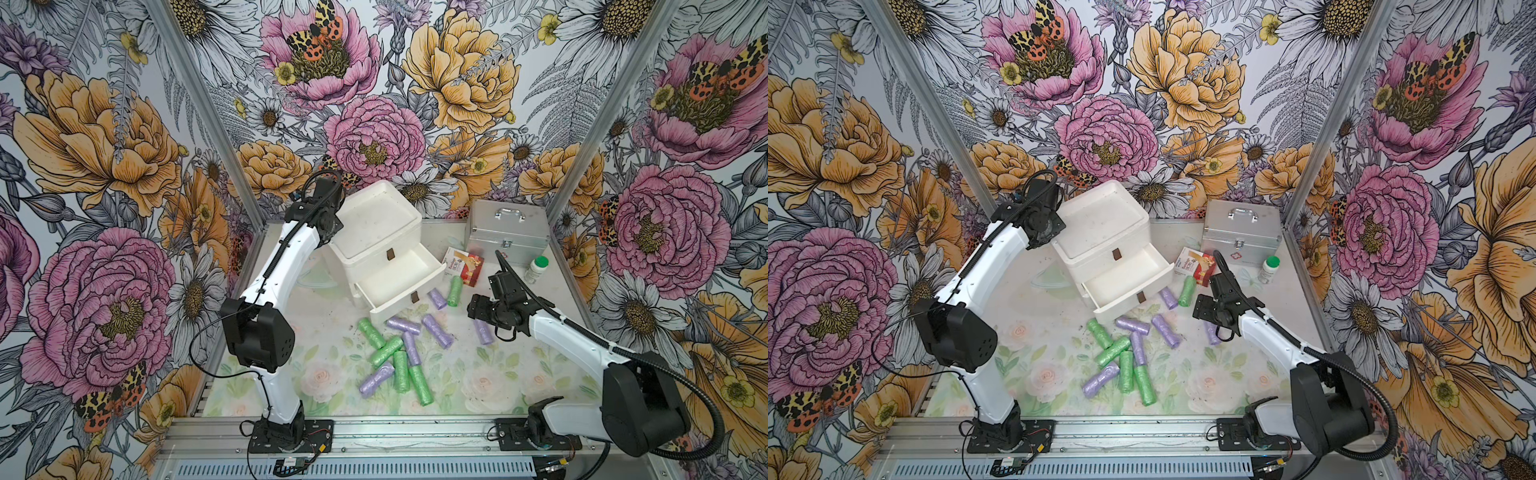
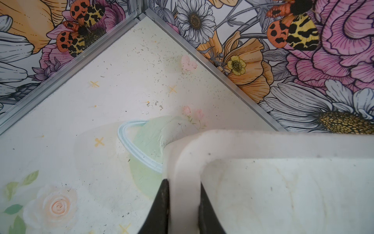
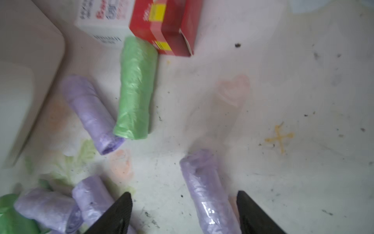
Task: Sort the rolls of trash bags by color and place them into the drawer
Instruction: Pick up the roll of trash bags from the center of the board.
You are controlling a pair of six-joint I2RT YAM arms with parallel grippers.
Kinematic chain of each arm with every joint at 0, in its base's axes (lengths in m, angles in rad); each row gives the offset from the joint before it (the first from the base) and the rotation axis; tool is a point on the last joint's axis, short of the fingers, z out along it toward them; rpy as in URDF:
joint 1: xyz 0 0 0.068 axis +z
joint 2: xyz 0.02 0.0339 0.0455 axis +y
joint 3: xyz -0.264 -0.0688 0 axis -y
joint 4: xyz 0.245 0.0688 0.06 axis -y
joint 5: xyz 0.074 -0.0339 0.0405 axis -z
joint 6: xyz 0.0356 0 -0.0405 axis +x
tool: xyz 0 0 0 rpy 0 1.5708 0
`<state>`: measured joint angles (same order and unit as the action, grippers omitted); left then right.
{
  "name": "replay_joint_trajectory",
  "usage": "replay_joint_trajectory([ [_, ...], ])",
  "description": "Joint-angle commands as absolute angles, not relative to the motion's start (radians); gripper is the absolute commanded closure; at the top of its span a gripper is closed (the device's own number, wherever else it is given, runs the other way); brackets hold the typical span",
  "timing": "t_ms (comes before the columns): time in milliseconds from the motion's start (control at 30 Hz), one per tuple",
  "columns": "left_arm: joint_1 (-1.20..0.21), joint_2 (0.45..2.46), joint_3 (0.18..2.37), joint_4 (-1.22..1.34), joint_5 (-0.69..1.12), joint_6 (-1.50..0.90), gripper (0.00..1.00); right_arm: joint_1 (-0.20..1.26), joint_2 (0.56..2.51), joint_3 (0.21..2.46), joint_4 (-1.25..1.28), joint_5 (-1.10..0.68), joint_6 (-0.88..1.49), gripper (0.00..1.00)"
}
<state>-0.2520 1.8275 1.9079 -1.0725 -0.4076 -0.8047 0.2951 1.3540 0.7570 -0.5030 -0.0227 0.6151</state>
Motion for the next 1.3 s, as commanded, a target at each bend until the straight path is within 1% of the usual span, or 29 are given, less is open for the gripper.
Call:
replay_joint_trajectory([
  [0, -0.238, 1.866, 1.850, -1.173, -0.194, -0.947, 1.00, 0.288, 1.386, 0.801, -0.580, -0.037, 0.538, 0.19],
  [300, -0.242, 1.890, 1.861, -1.172, -0.181, -0.945, 1.00, 0.277, 1.457, 0.800, -0.578, -0.033, 0.515, 0.23],
  [533, -0.264, 1.926, 1.887, -1.172, -0.156, -0.948, 1.00, 0.268, 1.506, 0.794, -0.578, -0.022, 0.524, 0.28],
  [633, -0.277, 1.957, 1.923, -1.172, -0.135, -0.943, 1.00, 0.264, 1.521, 0.798, -0.574, -0.020, 0.528, 0.37],
  [700, -0.285, 1.972, 1.938, -1.172, -0.131, -0.946, 1.00, 0.262, 1.519, 0.801, -0.574, -0.024, 0.529, 0.46],
  [867, -0.299, 1.997, 1.963, -1.173, -0.125, -0.951, 1.00, 0.259, 1.461, 0.809, -0.576, -0.059, 0.556, 0.65],
  [1100, -0.309, 2.004, 1.969, -1.172, -0.128, -0.953, 1.00, 0.266, 1.275, 0.894, -0.573, -0.211, 0.738, 0.68],
  [1267, -0.315, 2.012, 1.971, -1.172, -0.124, -0.957, 1.00, 0.312, 1.225, 1.005, -0.512, -0.261, 0.911, 0.68],
])
